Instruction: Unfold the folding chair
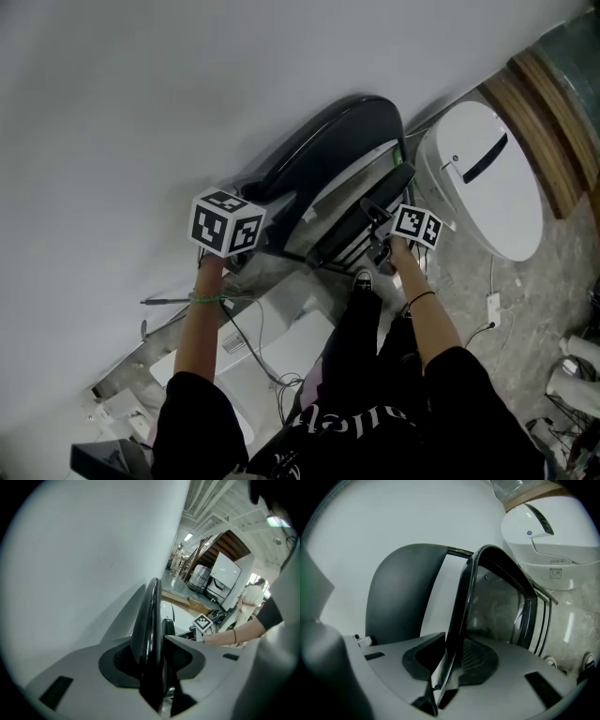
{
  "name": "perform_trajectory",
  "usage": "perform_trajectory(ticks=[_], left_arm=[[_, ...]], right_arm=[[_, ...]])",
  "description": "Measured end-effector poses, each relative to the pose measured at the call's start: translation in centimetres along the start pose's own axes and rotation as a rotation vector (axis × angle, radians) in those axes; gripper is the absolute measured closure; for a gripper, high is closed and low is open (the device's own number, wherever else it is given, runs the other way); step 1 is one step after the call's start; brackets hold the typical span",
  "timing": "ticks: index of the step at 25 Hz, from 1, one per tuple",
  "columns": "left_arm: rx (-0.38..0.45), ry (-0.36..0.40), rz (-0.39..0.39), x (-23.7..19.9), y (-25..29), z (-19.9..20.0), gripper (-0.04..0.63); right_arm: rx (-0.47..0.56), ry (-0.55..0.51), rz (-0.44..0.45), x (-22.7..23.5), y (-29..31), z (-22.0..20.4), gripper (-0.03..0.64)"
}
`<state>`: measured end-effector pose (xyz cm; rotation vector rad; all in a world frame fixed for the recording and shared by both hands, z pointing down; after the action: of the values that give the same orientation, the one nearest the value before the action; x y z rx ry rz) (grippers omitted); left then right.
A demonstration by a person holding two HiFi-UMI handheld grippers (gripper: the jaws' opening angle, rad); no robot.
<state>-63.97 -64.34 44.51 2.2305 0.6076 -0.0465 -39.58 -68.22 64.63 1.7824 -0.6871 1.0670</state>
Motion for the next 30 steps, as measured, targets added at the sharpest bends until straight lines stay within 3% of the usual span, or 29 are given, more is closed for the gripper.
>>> perform_trajectory(ticks=[2, 6, 9, 12, 19, 23, 30], left_arm=[[-0.016, 0.02, -0.027, 0.6, 0.4, 0.3, 0.44], [-0.102, 0.133, -0.035, 2.2, 1.4, 1.2, 0.441], [-0.094, 0.174, -0.042, 2.9, 1.6, 1.9, 0.442], [-0.09, 0.171, -0.082, 4.0, 2.0, 3.2, 0.453], [-0.175, 0.114, -0.199, 7.2, 2.9, 3.4, 0.518], [-0.191, 0.091, -0.202, 10.0, 2.7, 3.0, 0.523], [-0.241, 0.142, -0.168, 17.4, 2.5, 2.6, 0.529]], right_arm=[[-0.01, 0.006, 0.019, 0.2, -0.6, -0.1, 0.529], [-0.016, 0.016, 0.051, 0.6, -2.0, -0.1, 0.532], [-0.02, 0.024, 0.067, 0.9, -2.9, -0.2, 0.534], [-0.016, 0.035, 0.081, 1.2, -4.0, -0.3, 0.535], [0.009, 0.076, 0.093, 2.5, -7.1, -0.9, 0.535], [0.017, 0.114, 0.11, 3.3, -9.3, -1.4, 0.537], [0.04, 0.186, 0.113, 5.5, -14.7, -2.7, 0.537]])
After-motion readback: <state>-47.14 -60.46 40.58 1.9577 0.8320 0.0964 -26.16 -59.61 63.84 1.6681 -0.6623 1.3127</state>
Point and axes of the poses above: the fingertips, and each gripper's own axes: y forward along the fingers, x to its right, z out of its top, the point moved 8 cm from there along -y, backward along the fingers, and after that the axes turned 5 degrees about x, right-handed, at the moved point
